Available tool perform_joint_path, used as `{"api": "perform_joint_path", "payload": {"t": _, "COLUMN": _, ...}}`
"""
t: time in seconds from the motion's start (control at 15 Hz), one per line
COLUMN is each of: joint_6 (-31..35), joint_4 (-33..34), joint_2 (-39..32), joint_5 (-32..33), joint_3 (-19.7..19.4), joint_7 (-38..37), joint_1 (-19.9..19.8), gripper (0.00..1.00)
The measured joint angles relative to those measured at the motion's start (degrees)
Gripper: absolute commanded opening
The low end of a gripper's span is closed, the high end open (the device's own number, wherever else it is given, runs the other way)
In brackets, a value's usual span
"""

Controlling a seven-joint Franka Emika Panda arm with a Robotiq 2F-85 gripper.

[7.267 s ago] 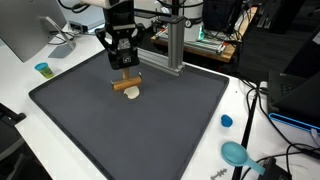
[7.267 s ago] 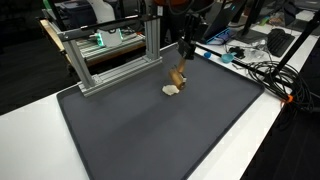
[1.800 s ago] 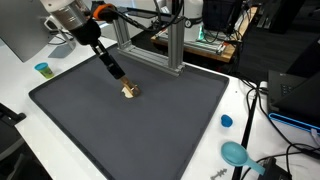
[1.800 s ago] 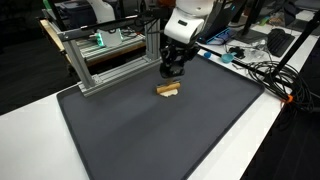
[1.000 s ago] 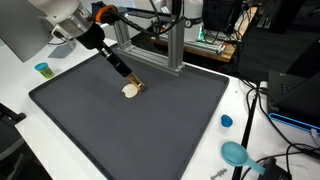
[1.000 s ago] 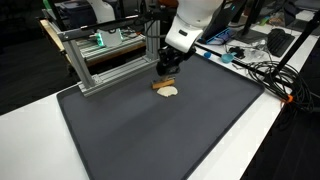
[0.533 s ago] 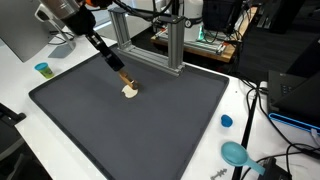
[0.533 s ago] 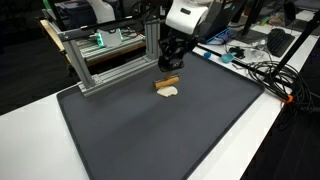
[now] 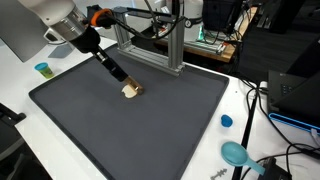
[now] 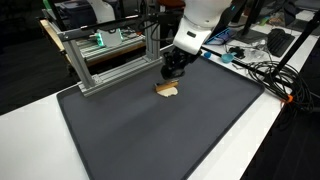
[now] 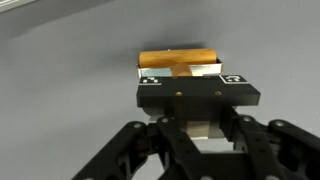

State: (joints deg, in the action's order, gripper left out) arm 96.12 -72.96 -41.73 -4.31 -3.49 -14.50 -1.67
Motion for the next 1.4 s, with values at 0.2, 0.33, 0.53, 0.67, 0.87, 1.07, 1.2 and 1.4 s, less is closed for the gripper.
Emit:
{"api": "perform_joint_path", "payload": {"t": 0.2, "joint_6": -1.12, "joint_4": 2.90, "joint_2": -1.62, "joint_5": -0.11, "joint_3": -0.01, "joint_7": -0.38, "joint_1": -0.27, "gripper": 0.21}}
{"api": "perform_joint_path", "payload": {"t": 0.33, "joint_6": -1.38, "joint_4": 5.08, "joint_2": -2.63, "joint_5": -0.14, "joint_3": -0.01, "joint_7": -0.70, "joint_1": -0.49, "gripper": 0.21}}
{"api": "perform_joint_path", "payload": {"t": 0.53, "joint_6": -2.70, "joint_4": 8.60, "joint_2": -4.62, "joint_5": -0.10, "joint_3": -0.02, "joint_7": -0.93, "joint_1": -0.59, "gripper": 0.21}}
{"api": "perform_joint_path", "payload": {"t": 0.67, "joint_6": -4.46, "joint_4": 11.00, "joint_2": -6.15, "joint_5": -0.08, "joint_3": -0.03, "joint_7": -1.12, "joint_1": -0.58, "gripper": 0.21}}
{"api": "perform_joint_path", "payload": {"t": 0.87, "joint_6": -6.18, "joint_4": 14.04, "joint_2": -8.01, "joint_5": -0.09, "joint_3": -0.05, "joint_7": -1.63, "joint_1": -0.65, "gripper": 0.21}}
{"api": "perform_joint_path", "payload": {"t": 1.07, "joint_6": -7.10, "joint_4": 16.46, "joint_2": -9.38, "joint_5": -0.17, "joint_3": -0.05, "joint_7": -2.22, "joint_1": -0.86, "gripper": 0.21}}
{"api": "perform_joint_path", "payload": {"t": 1.2, "joint_6": -7.35, "joint_4": 17.97, "joint_2": -10.19, "joint_5": -0.21, "joint_3": -0.05, "joint_7": -2.37, "joint_1": -1.01, "gripper": 0.21}}
{"api": "perform_joint_path", "payload": {"t": 1.4, "joint_6": -7.40, "joint_4": 19.81, "joint_2": -11.21, "joint_5": -0.25, "joint_3": -0.02, "joint_7": -2.38, "joint_1": -1.24, "gripper": 0.21}}
